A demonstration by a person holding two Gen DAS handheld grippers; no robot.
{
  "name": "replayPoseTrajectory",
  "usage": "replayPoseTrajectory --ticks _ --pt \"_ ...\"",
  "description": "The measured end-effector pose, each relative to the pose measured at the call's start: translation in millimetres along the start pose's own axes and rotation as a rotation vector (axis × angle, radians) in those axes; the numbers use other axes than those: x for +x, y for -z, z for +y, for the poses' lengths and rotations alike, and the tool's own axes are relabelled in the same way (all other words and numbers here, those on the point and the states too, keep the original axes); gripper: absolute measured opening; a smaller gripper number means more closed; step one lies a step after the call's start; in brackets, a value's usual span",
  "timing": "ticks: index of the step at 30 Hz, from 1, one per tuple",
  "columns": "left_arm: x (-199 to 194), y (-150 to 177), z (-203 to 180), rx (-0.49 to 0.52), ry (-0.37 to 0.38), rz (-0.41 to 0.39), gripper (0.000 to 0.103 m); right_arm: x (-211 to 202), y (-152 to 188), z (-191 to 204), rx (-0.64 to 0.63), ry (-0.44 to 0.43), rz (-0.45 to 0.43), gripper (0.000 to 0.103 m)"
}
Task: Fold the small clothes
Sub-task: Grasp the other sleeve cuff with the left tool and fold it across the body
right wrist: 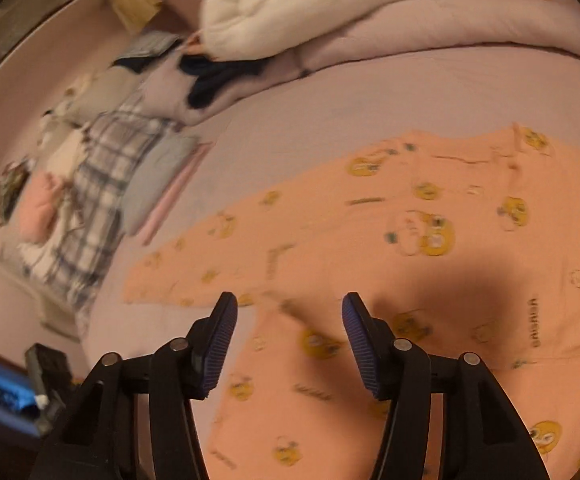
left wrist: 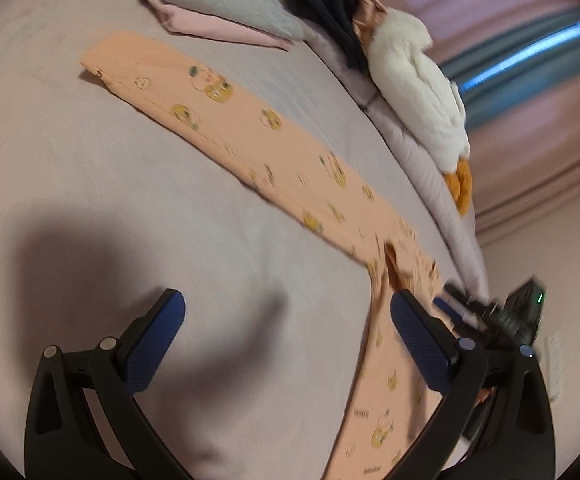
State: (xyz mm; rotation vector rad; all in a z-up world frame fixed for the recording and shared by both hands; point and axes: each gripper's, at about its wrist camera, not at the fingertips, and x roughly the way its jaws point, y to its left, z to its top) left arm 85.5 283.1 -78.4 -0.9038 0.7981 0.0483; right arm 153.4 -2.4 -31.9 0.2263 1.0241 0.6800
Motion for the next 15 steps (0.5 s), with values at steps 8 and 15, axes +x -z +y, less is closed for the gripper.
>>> replayPoseTrajectory --ticks 8,15 --pt "2.6 -42.5 17.8 -0.126 0.073 -0.026 0.102 58.8 -5.0 36.3 -0.081 0.065 0.004 0.018" --pt "13.3 -80.8 42.3 -0.255 0.096 -0.056 0.102 71.8 16.8 57.3 -0.287 0.132 0.047 0.018"
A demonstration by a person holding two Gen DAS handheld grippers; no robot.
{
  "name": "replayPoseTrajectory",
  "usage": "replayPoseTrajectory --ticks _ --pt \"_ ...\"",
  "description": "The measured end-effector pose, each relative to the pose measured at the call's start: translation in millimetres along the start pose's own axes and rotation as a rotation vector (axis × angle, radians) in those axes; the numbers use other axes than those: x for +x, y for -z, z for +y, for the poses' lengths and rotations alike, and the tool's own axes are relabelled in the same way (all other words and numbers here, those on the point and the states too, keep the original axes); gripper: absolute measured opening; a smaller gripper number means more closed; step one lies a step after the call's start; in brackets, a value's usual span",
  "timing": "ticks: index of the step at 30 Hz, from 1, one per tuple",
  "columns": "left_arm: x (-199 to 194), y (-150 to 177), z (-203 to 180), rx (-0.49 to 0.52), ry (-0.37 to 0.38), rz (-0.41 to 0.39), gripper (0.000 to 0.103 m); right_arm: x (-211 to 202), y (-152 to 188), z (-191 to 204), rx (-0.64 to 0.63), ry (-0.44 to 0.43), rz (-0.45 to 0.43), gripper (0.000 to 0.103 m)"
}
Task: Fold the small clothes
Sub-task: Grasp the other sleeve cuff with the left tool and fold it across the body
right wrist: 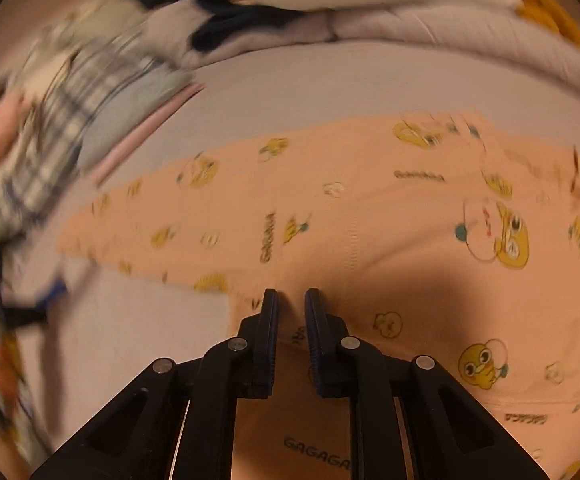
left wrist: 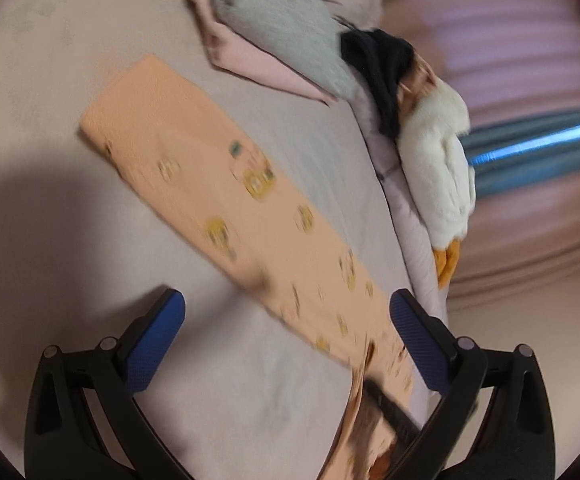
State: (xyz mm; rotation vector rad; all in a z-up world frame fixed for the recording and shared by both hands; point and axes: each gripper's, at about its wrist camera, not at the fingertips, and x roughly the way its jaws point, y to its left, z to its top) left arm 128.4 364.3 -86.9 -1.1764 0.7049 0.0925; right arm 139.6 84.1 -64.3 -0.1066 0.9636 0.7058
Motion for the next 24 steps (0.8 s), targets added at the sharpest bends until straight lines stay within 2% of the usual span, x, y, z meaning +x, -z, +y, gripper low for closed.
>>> replayPoseTrajectory --ticks 2,5,7,9,11,12,13,14,16,18,21,24 --pt "3.3 -12.4 8.0 -0.051 0.004 -0.02 0.101 -13.5 6.6 0.7 -0.025 -0.031 -0.003 0.018" --pt "5.5 -24.6 6.4 -0.052 -0.008 -0.056 0.101 -33.8 17.5 -7.8 -0.022 -0.083 -0.022 0.018" --pt "9.6 -32.4 4.3 -0.041 -0.026 -0.073 0.101 -46.0 27.9 -17.6 0.005 -0.125 -0.032 0.018" --pt "13.4 -38.5 5.1 -0.07 -0.038 -0.097 0.101 -51.1 34.3 -24.4 0.031 -0.153 -0.032 0.018" --pt "14.4 -41.3 4.1 -0.084 -0.045 -0.124 0.097 -57.3 40.6 -33.0 0.062 -0.172 -0.038 0.018" --pt "14.2 -41.6 3.0 -0.087 -0.06 -0.142 0.089 -59.2 43.3 -36.4 0.072 -0.175 -0.039 0.018" --pt "15.6 -41.7 3.1 -0.093 -0.071 -0.15 0.075 -61.8 45.5 -39.1 0.079 -0.173 -0.044 0.018" --pt "17.7 -42.2 4.4 -0.101 -0.08 -0.152 0.066 -65.0 48.3 -42.0 0.084 -0.169 -0.051 0.018" --pt "21.2 -41.8 11.1 -0.124 -0.089 -0.144 0.037 -71.0 52.9 -48.4 0.098 -0.16 -0.058 0.018" --pt "24.6 -41.7 16.0 -0.138 -0.099 -0.144 0.022 -75.0 57.0 -53.7 0.115 -0.157 -0.065 0.018" --pt "24.3 -39.9 17.6 -0.134 -0.125 -0.15 0.009 -80.9 62.6 -60.5 0.137 -0.144 -0.077 0.018" --pt "23.9 -37.7 4.9 -0.083 -0.166 -0.149 0.004 -86.4 67.8 -68.2 0.161 -0.138 -0.087 0.018"
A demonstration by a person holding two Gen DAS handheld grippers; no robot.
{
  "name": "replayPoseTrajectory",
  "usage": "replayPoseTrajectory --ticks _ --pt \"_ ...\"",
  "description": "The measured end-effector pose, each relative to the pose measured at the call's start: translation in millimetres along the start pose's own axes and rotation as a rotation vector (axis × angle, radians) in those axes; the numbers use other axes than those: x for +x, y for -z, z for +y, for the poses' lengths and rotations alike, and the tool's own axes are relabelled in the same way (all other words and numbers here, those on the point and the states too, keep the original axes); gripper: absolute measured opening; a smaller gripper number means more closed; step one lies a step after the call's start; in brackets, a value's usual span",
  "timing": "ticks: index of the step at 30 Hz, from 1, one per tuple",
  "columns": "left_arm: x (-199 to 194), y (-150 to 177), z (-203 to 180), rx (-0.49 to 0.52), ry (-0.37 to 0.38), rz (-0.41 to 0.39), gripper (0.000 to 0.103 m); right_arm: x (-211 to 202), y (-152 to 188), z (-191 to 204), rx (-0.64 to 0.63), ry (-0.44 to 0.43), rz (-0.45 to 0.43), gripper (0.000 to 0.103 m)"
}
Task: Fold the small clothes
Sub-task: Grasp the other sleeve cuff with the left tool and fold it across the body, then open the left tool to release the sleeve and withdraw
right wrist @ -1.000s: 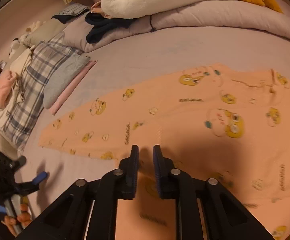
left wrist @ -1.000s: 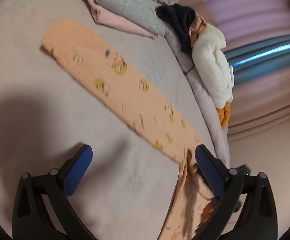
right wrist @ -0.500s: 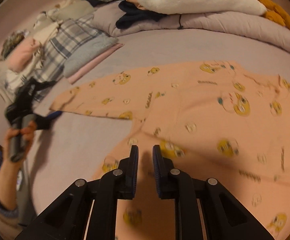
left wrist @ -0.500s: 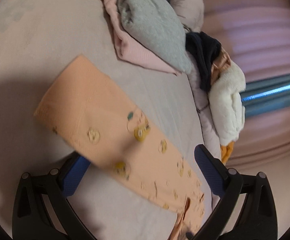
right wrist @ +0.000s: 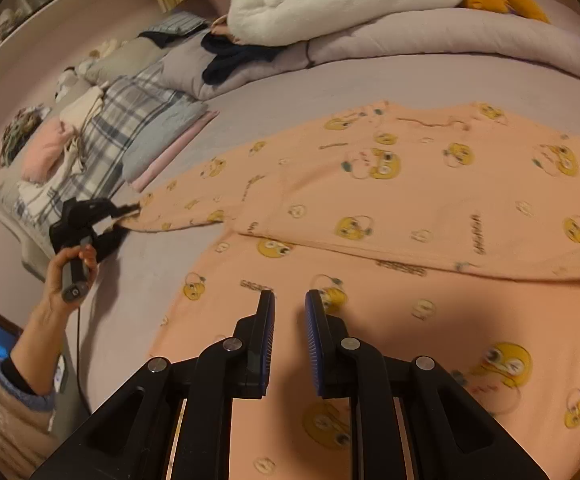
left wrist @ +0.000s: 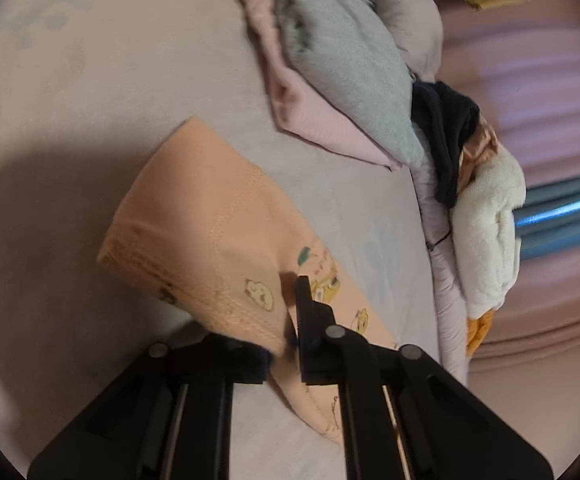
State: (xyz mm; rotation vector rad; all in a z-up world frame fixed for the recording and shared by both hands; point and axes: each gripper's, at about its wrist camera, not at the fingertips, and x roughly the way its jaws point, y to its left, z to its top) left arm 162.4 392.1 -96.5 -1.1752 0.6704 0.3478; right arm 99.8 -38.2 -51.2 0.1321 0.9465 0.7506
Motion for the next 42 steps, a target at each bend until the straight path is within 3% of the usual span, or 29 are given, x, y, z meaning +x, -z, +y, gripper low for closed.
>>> replayPoseTrajectory --ticks 5,12,18,22,24,26,28,33,38,42 --pt "-16.7 25.4 -55.8 0.209 0.004 -0.043 0.003 -12.7 4.1 -16.8 0.043 0.009 -0.026 0.018" --pt "-16.0 116.0 -174.0 0.59 0.08 -0.007 0.004 -26.4 10.7 -34.5 0.128 -0.02 -0.061 0.018" --pt "21.9 223.7 -241.8 0.845 0.127 0.105 0.004 -48.0 20.2 -54.3 0.189 -0.029 -0.112 0.018" --pt "53.4 298.6 -259.2 0.998 0.123 0.209 0.006 -63.2 27.5 -69.9 0.231 -0.003 -0.14 0.018" --pt "73.0 329.6 -259.8 1.056 0.087 0.268 0.013 -70.7 29.6 -80.2 0.258 0.024 -0.153 0.018" --pt "96.2 361.5 -253.0 1.135 0.015 0.315 0.029 -76.5 31.9 -88.4 0.277 0.054 -0.159 0.018" --pt "112.9 372.7 -245.2 1.15 -0.016 0.391 0.067 -80.4 33.9 -94.5 0.289 0.068 -0.158 0.018" --pt "99.4 375.1 -222.1 1.172 0.04 0.465 0.09 -83.4 38.4 -103.2 0.296 0.079 -0.144 0.018" --pt "67.6 357.0 -186.4 1.113 0.08 0.529 0.093 -78.0 33.2 -93.0 0.271 0.057 -0.135 0.019" --pt "37.4 326.1 -145.7 1.043 0.093 0.521 0.093 -63.8 19.7 -65.3 0.144 0.045 -0.104 0.019"
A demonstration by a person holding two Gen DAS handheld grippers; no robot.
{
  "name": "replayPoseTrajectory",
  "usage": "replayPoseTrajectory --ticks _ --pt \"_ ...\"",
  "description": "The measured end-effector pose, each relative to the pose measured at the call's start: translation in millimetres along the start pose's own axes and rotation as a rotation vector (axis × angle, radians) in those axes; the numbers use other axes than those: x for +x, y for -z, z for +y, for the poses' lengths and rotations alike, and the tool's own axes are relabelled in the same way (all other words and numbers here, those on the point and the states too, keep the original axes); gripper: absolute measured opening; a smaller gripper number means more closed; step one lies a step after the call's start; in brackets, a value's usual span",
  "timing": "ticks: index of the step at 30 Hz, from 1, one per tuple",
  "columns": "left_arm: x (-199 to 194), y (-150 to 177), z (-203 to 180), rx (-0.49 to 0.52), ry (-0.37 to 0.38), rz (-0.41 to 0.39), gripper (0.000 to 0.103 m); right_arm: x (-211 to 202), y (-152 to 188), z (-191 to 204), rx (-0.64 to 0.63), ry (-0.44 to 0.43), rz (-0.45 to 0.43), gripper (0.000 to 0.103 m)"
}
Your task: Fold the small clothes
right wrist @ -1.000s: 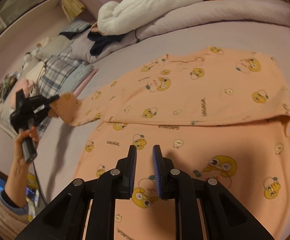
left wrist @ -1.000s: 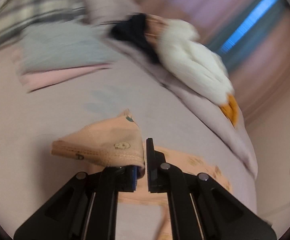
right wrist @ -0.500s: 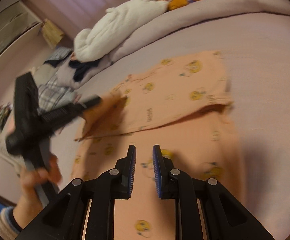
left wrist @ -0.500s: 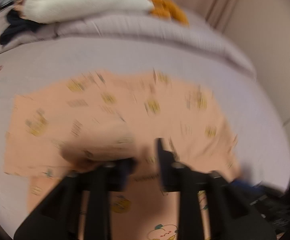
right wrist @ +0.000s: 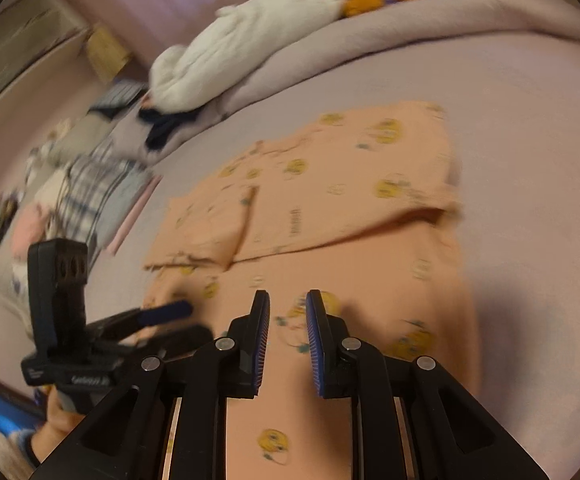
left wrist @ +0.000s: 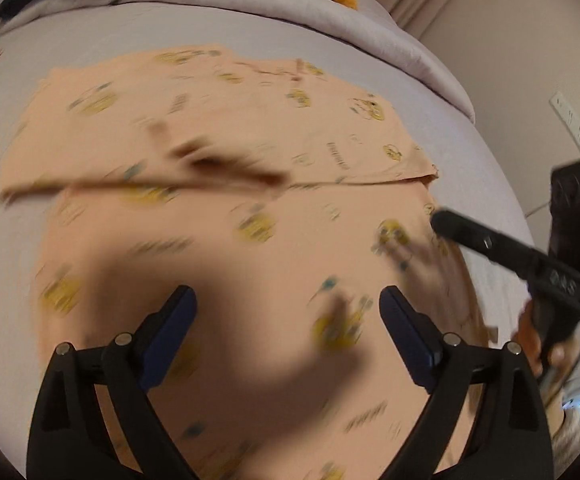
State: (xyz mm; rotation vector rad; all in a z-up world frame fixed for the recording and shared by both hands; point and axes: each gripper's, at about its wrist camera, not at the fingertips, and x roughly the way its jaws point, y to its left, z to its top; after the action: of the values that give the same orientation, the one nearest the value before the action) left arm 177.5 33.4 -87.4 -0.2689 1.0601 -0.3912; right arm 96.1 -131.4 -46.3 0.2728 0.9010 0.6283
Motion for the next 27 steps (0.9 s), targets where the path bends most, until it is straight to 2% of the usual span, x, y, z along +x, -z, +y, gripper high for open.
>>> replayPoseTrajectory --ticks 4,6,10,16,22,23,24,26,27 --pt "-28.2 19.6 12.7 -0.027 -0.047 -0.043 0.093 27.9 -13.2 45.8 -0.196 -0.009 0.03 0.019" --pt "-41.0 18.3 22.1 -0.047 -0.038 -0.069 0.093 47.2 -18.6 69.2 -0.295 -0.021 0.055 0.019" --pt "-53.1 19.3 33.3 -0.073 -0.027 -0.11 0.094 81.7 -24.4 101.2 -0.43 0.007 0.101 0.019" --pt "-58.3 21.2 50.0 -0.11 0.005 -0.119 0.094 114.3 -26.7 109.9 -0.51 0.13 0.16 0.019" --pt "-63.3 25.1 58.9 -0.129 0.014 -0.13 0.094 108.3 -33.9 115.3 -0.519 0.14 0.145 0.019" --pt "-64.4 25.2 59.1 -0.13 0.014 -0.135 0.094 107.9 -34.6 116.2 -0.529 0.139 0.145 0.028" --pt "-64.9 25.4 59.9 -0.132 0.015 -0.138 0.094 107.6 -34.9 115.9 -0.538 0.144 0.146 0.043" --pt "-64.8 25.2 61.6 -0.14 0.021 -0.144 0.094 107.3 -36.0 115.9 -0.564 0.183 0.13 0.056" --pt "-65.1 25.7 62.4 -0.145 0.023 -0.147 0.094 109.6 -38.1 116.7 -0.574 0.189 0.13 0.056"
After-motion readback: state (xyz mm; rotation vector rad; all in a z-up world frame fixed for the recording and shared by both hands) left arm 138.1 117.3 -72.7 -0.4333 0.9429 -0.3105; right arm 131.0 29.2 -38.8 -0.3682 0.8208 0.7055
